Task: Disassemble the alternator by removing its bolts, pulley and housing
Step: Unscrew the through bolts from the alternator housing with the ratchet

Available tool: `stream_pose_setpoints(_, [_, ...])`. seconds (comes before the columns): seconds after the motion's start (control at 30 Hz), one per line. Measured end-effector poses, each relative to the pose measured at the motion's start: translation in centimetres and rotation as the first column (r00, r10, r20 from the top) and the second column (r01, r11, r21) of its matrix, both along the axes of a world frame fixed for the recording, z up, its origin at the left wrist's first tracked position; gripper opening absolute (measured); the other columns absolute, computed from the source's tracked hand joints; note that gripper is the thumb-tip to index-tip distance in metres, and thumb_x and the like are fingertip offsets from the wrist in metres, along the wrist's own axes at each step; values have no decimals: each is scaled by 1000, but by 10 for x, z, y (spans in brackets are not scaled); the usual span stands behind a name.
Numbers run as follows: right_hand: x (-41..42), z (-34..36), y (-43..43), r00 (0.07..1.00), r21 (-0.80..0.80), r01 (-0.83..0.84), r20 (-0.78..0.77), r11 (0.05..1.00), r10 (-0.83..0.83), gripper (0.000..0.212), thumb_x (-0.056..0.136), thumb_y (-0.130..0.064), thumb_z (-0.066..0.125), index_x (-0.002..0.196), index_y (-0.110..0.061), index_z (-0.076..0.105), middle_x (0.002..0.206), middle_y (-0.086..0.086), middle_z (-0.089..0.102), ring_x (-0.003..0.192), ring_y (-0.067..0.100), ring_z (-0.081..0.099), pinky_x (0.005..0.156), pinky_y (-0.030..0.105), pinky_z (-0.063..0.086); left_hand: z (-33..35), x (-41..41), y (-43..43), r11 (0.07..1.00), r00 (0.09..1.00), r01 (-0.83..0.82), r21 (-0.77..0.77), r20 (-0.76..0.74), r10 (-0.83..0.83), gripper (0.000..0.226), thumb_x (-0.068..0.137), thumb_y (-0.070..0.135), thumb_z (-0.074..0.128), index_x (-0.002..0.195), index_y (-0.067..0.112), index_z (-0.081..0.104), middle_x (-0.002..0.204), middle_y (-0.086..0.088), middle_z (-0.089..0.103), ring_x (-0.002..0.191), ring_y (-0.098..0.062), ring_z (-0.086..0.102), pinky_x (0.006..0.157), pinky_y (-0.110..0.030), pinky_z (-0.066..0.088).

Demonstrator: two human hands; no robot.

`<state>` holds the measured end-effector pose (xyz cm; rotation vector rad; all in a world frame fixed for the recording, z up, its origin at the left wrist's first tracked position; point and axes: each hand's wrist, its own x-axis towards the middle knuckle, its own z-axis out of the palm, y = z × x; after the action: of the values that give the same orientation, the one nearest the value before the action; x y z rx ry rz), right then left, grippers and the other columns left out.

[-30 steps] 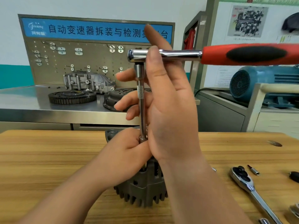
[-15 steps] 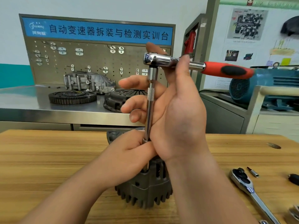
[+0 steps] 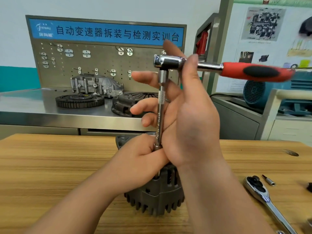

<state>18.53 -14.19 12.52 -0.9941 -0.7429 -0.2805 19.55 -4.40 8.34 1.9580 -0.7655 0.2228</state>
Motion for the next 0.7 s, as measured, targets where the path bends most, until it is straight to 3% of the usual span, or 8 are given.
stream_pose_setpoints(0.13, [4,0,-2,994,-6,-98,-53,995,98,49,102,-50,17,107,-22,57,74,5,71,45,13,60,41,19,41,1,-1,-1,999,999,-2,35,41,0,29,69,32,48,49,13,40,43,5,33,44,-10,29,41,-20,23])
stream_pose_setpoints(0.27, [1,1,3,998,-18,51,34,999,-50,39,101,-45,33,128,-30,56,82,3,69,50,14,61,43,20,44,0,1,-1,999,998,-2,34,70,-1,33,74,27,46,56,0,39,46,-6,35,44,-11,31,42,-21,25])
stream_pose_setpoints(0.43, [-4,3,9,981,38,140,128,989,-143,32,93,-28,51,124,-31,58,88,0,63,56,11,61,43,17,44,0,1,-1,999,997,-45,29,59,43,42,81,32,50,63,-7,49,58,-28,48,48,-20,38,44,-22,30])
stream_pose_setpoints(0.57, [-4,4,9,993,57,81,78,995,-85,28,96,-35,44,119,-33,60,89,1,65,56,13,62,42,18,43,-1,4,-1,997,998,-41,61,58,37,36,70,33,49,60,-2,46,52,-23,43,48,-20,37,44,-22,29])
stream_pose_setpoints(0.7, [-1,6,2,997,44,-57,-46,997,59,43,100,-47,26,113,-23,59,78,2,69,50,14,61,41,20,41,-2,2,0,998,999,0,56,43,-3,39,56,50,46,49,12,39,44,1,34,45,-13,30,44,-24,24])
